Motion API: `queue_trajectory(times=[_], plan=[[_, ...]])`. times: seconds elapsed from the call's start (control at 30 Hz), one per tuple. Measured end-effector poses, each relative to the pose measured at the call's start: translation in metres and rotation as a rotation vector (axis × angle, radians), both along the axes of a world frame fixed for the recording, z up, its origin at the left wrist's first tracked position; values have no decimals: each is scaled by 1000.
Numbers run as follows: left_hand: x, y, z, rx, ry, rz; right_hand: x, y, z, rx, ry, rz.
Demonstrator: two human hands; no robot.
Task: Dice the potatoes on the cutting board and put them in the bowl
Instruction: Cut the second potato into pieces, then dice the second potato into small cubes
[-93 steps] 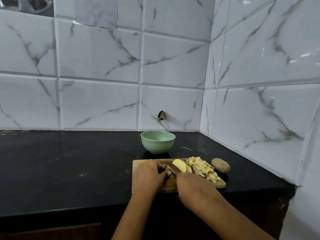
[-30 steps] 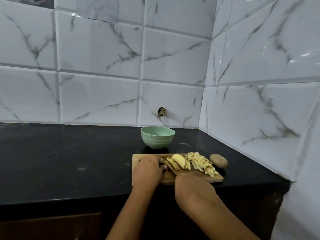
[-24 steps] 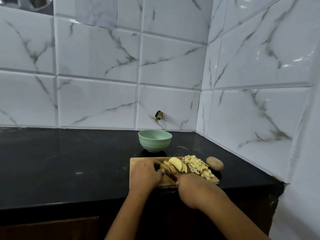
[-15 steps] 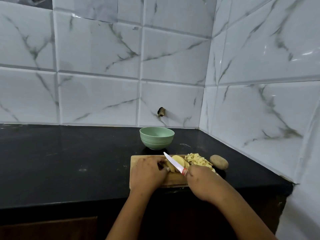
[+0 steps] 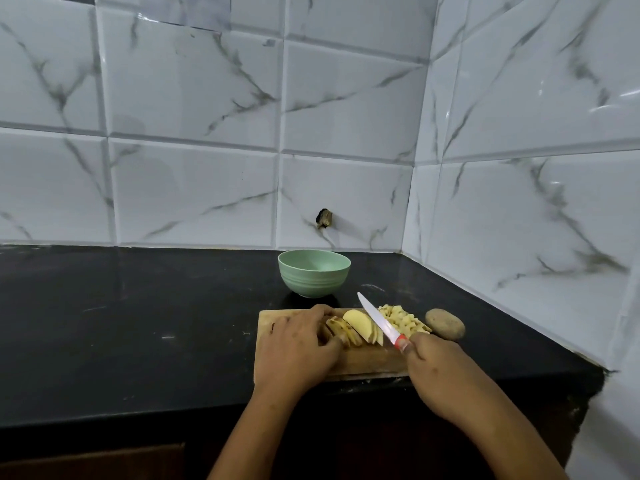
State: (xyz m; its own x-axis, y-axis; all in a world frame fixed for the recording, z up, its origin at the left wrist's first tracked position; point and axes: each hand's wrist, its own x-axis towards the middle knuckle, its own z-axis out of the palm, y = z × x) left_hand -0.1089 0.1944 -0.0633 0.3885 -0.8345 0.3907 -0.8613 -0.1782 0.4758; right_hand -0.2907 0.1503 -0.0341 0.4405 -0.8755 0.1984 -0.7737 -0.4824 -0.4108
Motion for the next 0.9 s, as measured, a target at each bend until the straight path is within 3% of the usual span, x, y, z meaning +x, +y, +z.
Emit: queue_trajectory(times=[0.1,0.23,0.37,0.5,0.67,0.9], plan=[[-4,0,4,108,-142,-40,-6,-4,-4,-11,-55,-27],[-10,-9,10,182,-182,-118,-9,-11,-7,-8,-101,-33],[-7,-20,7,41,-96,-98,-11,-14,-10,33,-163,2],[9,-25,9,31,-119,-76,-18,-19,-14,91,-222,16],[32,-22,19,141,2,-145,-23,-26,-15,82,-269,-5],[39,-29,29,260,-21,-210,-20,-30,-17,128,-323,23]])
